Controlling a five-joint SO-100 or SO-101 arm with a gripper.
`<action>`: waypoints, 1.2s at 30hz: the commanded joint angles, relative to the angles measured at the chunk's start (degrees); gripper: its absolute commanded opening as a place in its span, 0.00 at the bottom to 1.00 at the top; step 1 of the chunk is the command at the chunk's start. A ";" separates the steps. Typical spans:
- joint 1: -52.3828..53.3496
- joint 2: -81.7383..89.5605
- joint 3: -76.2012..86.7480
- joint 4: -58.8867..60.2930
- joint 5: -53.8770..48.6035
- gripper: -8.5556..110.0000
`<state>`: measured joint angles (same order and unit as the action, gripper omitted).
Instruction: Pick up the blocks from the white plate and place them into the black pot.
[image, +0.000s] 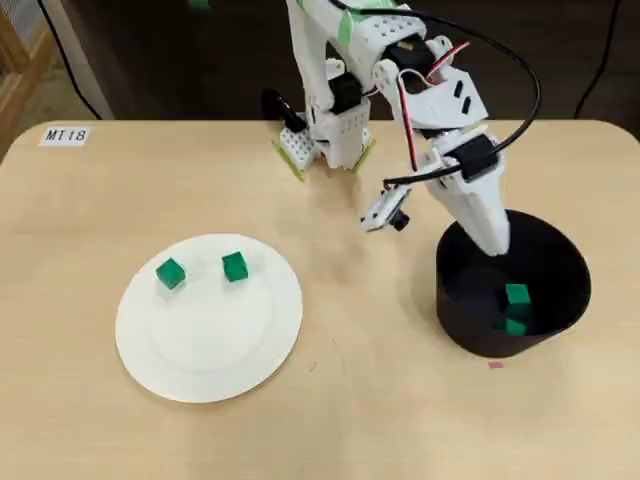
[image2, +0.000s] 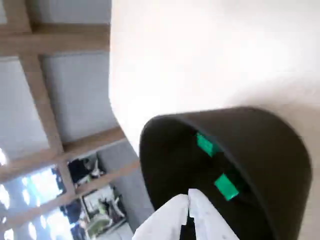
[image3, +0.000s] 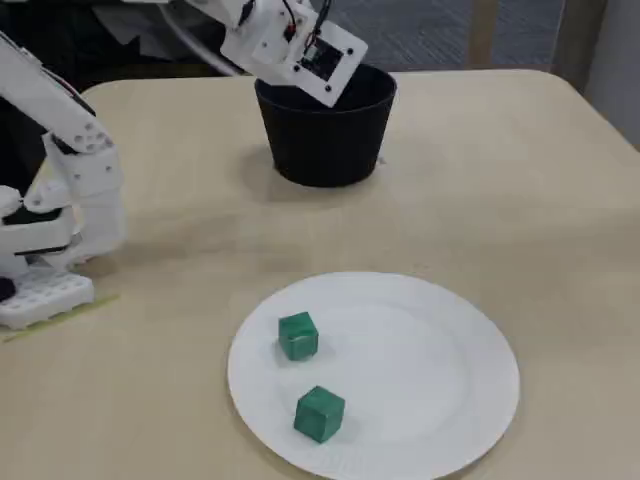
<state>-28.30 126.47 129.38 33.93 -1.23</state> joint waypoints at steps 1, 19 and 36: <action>8.00 1.32 -9.58 12.66 -2.11 0.05; 55.11 -12.92 -22.24 39.38 3.78 0.05; 69.87 -25.84 -15.73 20.30 0.88 0.05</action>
<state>39.99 101.34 116.37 54.93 0.44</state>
